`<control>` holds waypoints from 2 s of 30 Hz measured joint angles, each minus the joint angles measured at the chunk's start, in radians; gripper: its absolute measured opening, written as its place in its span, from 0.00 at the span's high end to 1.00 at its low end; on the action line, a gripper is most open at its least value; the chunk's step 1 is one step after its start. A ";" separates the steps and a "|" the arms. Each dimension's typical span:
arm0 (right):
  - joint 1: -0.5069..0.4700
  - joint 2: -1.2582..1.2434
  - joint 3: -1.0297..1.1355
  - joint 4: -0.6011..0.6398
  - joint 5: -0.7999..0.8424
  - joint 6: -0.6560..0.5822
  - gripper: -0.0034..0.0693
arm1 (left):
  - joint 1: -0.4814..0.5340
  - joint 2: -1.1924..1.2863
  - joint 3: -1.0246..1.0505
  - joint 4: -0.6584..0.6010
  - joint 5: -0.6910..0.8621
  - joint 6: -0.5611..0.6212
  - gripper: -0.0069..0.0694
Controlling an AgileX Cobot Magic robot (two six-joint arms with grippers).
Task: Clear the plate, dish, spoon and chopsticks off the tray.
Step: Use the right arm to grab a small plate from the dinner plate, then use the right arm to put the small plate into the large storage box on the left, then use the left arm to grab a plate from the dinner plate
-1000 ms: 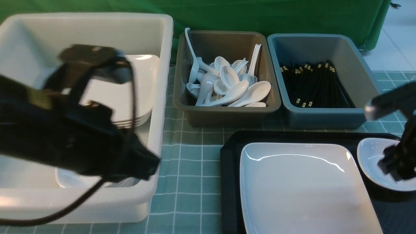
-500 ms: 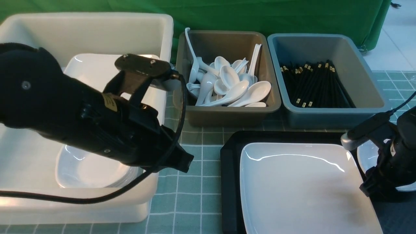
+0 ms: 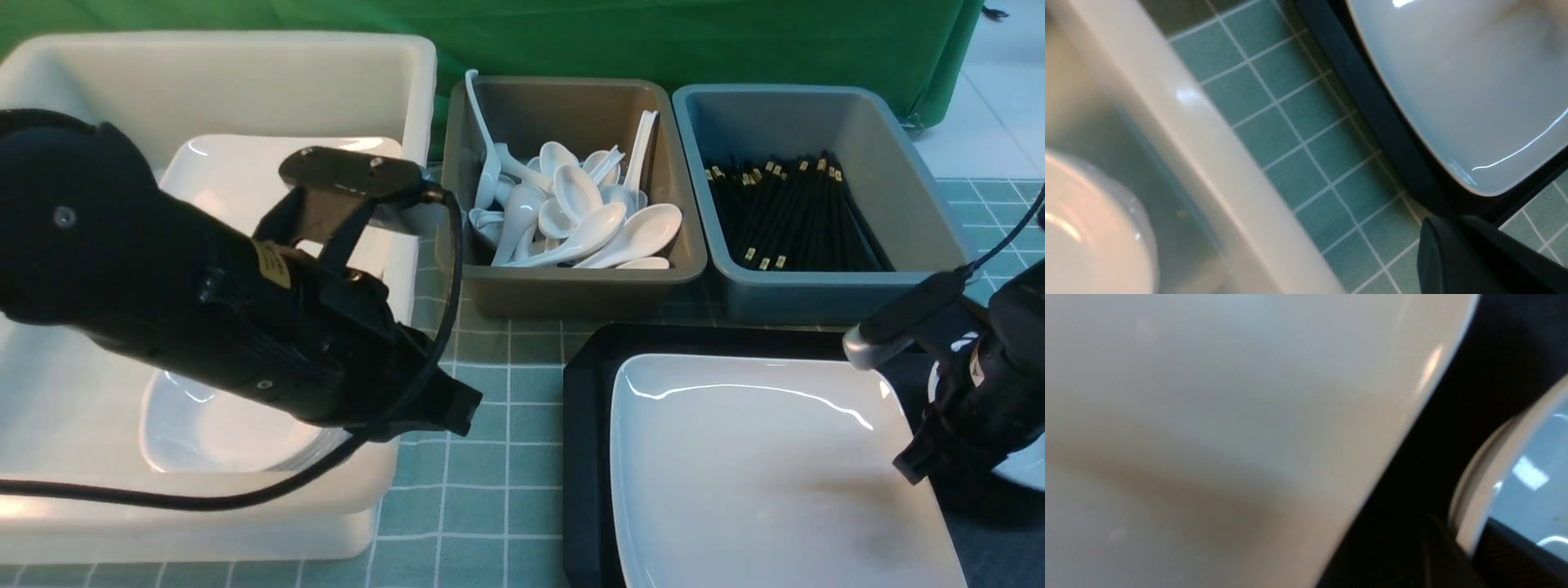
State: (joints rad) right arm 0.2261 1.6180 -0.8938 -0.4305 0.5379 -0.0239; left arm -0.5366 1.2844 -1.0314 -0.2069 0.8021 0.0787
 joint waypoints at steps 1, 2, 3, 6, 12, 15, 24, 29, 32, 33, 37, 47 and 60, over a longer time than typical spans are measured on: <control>0.011 -0.036 0.000 0.000 0.010 0.010 0.83 | 0.005 -0.006 0.000 0.028 0.005 -0.048 0.90; 0.018 -0.066 -0.003 0.004 0.016 0.015 0.84 | 0.011 -0.014 0.000 0.041 0.010 -0.071 0.90; 0.033 -0.104 -0.011 0.027 0.025 0.024 0.86 | 0.024 -0.025 0.000 0.072 0.017 -0.109 0.90; 0.071 -0.200 -0.062 0.089 0.034 0.024 0.86 | 0.069 -0.057 0.000 0.132 0.050 -0.183 0.90; 0.208 -0.278 -0.293 0.349 0.023 -0.101 0.86 | 0.278 -0.176 0.000 0.187 0.148 -0.212 0.90; 0.341 -0.232 -0.410 0.449 -0.011 -0.160 0.86 | 0.407 -0.251 0.000 0.207 0.187 -0.208 0.90; 0.701 0.088 -0.729 0.504 -0.116 -0.204 0.86 | 0.663 -0.450 0.000 0.119 0.214 -0.125 0.90; 0.803 0.301 -0.902 0.510 -0.120 -0.238 0.86 | 0.670 -0.465 0.000 0.087 0.238 -0.084 0.90; 0.825 0.408 -0.969 0.510 -0.119 -0.257 0.86 | 0.670 -0.465 0.000 0.081 0.240 -0.064 0.90; 0.826 0.422 -0.975 0.510 -0.119 -0.260 0.86 | 0.670 -0.465 0.000 0.080 0.240 -0.062 0.90; 0.828 0.484 -0.986 0.509 -0.108 -0.282 0.85 | 0.670 -0.465 0.000 0.074 0.240 -0.051 0.90; 0.849 0.448 -0.996 0.506 0.030 -0.252 0.13 | 0.670 -0.465 0.000 0.062 0.240 -0.026 0.90; 0.611 0.090 -0.992 0.036 0.593 0.013 0.91 | 0.618 -0.440 0.000 -0.207 0.246 0.161 0.90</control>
State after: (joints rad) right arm 0.8375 1.7080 -1.8855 -0.3941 1.1313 -0.0110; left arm 0.0809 0.8444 -1.0314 -0.4134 1.0483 0.2401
